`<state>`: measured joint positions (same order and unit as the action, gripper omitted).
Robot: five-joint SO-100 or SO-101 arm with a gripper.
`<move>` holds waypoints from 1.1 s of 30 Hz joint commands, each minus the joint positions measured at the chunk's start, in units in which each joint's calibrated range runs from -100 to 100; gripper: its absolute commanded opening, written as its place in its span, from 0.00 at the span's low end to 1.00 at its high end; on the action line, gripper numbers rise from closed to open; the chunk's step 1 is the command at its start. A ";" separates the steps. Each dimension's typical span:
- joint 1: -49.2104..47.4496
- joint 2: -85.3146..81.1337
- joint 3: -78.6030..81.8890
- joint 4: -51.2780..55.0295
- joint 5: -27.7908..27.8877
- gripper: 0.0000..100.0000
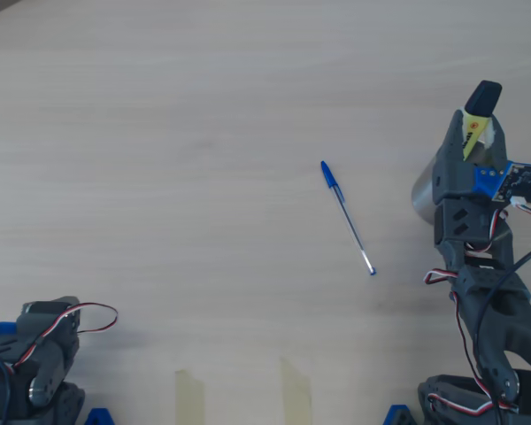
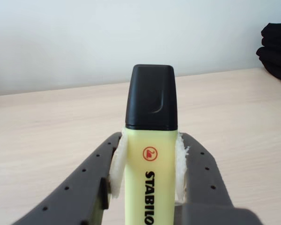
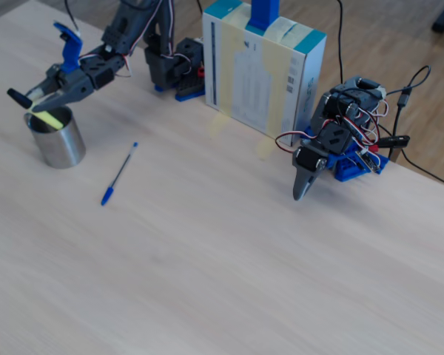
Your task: Grab the yellow pen and put it in the silver cup.
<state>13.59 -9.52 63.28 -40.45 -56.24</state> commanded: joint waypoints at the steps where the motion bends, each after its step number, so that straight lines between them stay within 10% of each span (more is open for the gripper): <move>1: 0.63 -0.12 -2.56 -0.17 0.53 0.02; 33: 1.15 -1.12 1.16 8.49 0.53 0.02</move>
<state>14.08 -9.36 65.09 -32.24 -56.03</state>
